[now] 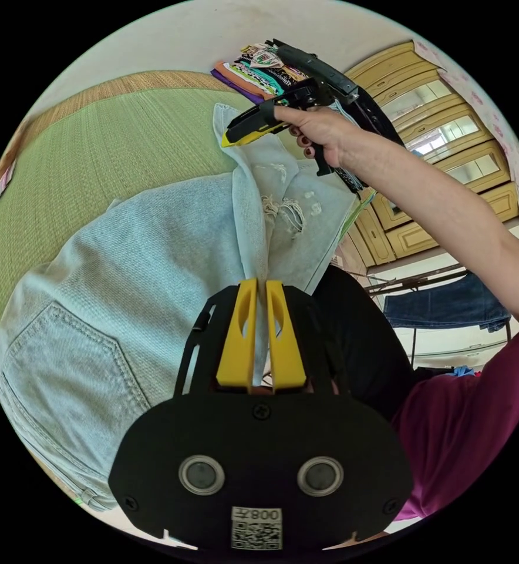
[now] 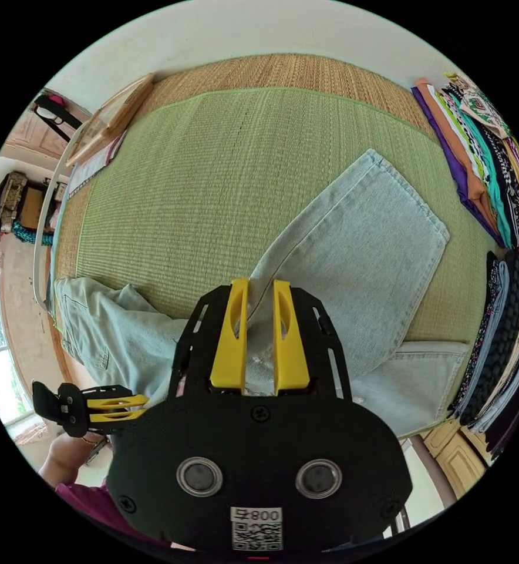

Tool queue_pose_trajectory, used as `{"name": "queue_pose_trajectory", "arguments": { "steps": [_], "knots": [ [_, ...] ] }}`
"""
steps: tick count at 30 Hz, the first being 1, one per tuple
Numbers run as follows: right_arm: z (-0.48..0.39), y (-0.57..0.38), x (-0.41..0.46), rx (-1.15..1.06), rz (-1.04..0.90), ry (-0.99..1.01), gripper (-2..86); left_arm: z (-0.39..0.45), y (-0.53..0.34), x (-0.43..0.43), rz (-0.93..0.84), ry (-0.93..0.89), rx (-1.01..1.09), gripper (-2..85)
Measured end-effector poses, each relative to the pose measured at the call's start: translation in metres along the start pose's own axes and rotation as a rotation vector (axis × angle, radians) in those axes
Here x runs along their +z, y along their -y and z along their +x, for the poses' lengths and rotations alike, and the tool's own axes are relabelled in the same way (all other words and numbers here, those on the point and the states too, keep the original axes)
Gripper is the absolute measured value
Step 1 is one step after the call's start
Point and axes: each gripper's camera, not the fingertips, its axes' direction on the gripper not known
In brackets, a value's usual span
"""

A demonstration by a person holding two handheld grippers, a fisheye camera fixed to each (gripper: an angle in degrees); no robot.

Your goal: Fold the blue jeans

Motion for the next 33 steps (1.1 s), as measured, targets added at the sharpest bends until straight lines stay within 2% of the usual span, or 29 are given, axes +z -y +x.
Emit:
{"name": "queue_pose_trajectory", "arguments": {
  "steps": [7, 16, 24, 33],
  "knots": [
    [0.025, -0.028, -0.009, 0.001, 0.033, 0.038, 1.9, 0.013, 0.018, 0.030, 0.017, -0.014, 0.047, 2.0],
    [0.095, -0.175, -0.061, 0.009, 0.246, 0.146, 0.9, 0.044, 0.037, 0.076, -0.046, -0.009, 0.195, 1.6],
    [0.160, -0.311, -0.006, 0.169, 0.278, 0.257, 0.8, 0.056, 0.058, 0.148, -0.203, 0.049, 0.264, 1.7],
    [0.202, -0.360, 0.067, 0.231, 0.299, 0.319, 0.7, 0.039, 0.087, 0.202, -0.262, 0.031, 0.204, 3.1]
  ]
}}
